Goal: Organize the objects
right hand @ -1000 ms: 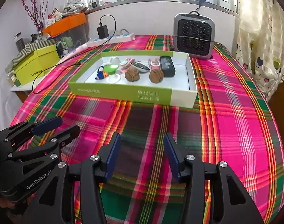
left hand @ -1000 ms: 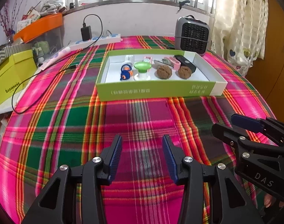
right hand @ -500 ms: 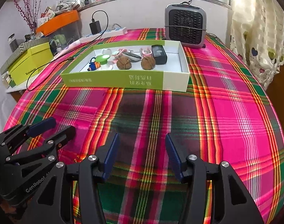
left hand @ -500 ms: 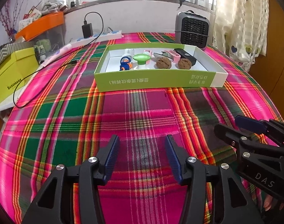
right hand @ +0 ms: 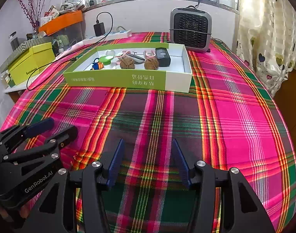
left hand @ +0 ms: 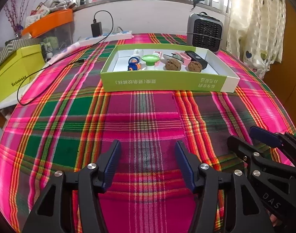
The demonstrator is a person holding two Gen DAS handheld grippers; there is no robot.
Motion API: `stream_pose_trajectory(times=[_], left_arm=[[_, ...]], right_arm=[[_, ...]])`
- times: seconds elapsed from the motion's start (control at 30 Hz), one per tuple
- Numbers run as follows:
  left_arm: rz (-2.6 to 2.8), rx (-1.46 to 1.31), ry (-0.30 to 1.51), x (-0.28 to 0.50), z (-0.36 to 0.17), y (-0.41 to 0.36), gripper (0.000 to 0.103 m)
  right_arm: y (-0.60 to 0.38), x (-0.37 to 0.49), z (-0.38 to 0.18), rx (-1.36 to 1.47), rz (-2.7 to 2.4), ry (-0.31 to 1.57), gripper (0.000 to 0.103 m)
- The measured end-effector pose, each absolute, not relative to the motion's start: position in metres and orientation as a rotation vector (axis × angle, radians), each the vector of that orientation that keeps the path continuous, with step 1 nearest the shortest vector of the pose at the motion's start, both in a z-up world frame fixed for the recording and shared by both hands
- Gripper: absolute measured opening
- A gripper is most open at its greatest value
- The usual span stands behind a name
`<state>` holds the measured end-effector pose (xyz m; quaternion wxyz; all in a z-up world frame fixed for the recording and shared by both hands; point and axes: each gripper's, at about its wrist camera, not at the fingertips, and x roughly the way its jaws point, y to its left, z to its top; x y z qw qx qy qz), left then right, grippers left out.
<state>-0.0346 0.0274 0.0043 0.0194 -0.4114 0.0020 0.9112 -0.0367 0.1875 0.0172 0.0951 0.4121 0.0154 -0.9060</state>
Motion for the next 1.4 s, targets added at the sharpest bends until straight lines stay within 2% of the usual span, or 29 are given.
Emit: stream_pose_trajectory(times=[1.4], left_arm=[[2.827,-1.275,0.003,-0.0353,0.0037,0.0283,0.059]], right_arm=[[0.1837,-0.0392,0.0167,1.237,-2.698,0.100,0.054]])
